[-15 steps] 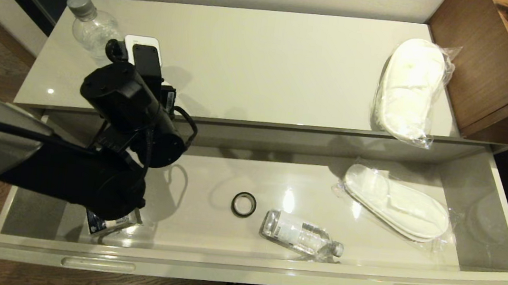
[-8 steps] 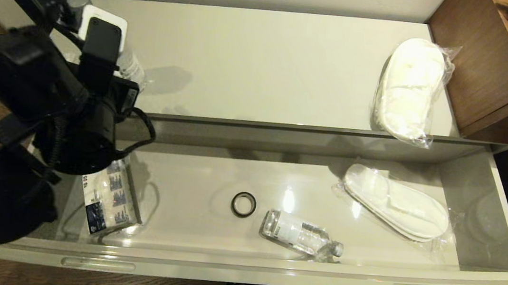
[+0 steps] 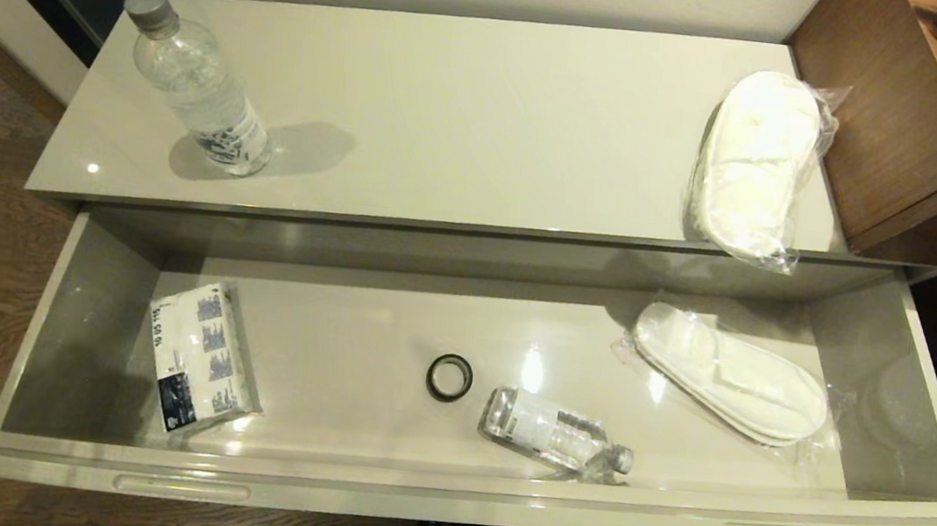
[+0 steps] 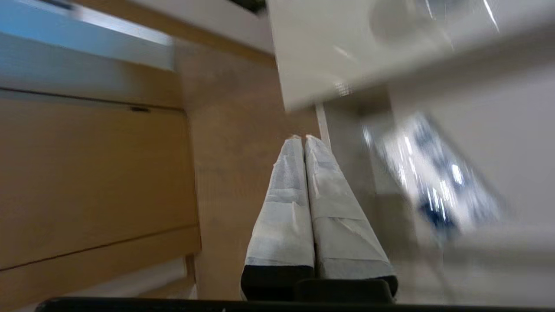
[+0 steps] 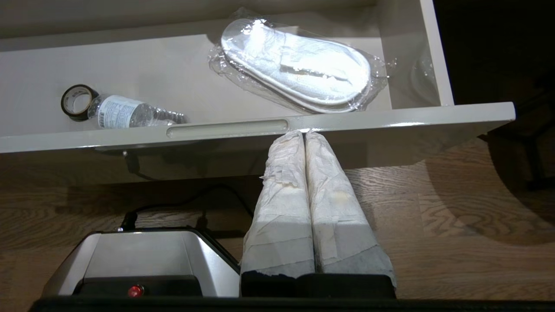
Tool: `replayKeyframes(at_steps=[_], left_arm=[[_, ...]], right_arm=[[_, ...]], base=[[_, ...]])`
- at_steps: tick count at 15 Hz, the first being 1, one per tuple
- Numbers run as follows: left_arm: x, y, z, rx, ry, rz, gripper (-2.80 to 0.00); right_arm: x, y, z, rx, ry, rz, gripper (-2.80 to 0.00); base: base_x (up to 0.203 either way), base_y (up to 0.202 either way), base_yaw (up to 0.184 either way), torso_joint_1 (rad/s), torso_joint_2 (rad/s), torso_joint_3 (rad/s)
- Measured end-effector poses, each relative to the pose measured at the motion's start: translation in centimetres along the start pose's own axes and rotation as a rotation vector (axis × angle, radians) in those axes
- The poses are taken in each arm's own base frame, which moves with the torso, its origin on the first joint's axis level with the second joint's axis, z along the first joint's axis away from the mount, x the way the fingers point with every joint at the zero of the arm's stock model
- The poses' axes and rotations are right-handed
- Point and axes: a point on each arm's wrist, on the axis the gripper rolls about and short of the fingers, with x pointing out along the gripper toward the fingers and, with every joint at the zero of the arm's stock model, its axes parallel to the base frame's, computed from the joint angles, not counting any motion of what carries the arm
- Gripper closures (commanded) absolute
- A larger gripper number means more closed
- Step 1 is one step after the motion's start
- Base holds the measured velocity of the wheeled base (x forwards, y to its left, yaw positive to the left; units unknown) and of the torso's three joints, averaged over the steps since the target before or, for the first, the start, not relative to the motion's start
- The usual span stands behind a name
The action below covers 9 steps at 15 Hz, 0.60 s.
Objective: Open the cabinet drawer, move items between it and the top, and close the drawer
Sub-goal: Pick up the mineral water on the table
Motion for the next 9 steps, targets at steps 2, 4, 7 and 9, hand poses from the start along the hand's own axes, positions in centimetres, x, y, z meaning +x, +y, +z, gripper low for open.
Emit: replayKeyframes(at_steps=[2,4,7,9], left_arm=[[-3.5,2.5,-2.3,-0.002,0.044,-0.138,0.0],[-6.6,4.5,-4.4,-0.028,0.077,-0.328,0.0],[-9.7,5.1,-6.8,-0.143,0.192,-0.574,0.0],[-11.2,4.5,-7.5,-0.235,0.285,-0.641,0.0]], right_arm=[[0.0,0.0,0.0,0.0,0.0,0.0,0.0],[0.0,0.0,0.0,0.0,0.0,0.0,0.0],[0.0,0.0,0.0,0.0,0.0,-0.001,0.0],[0.0,0.0,0.0,0.0,0.0,0.0,0.0]], base=[[0.0,0.0,0.0,0.0,0.0,0.0],[0.0,0.0,0.0,0.0,0.0,0.0],[0.0,0.0,0.0,0.0,0.0,0.0],[0.0,0.0,0.0,0.0,0.0,0.0]])
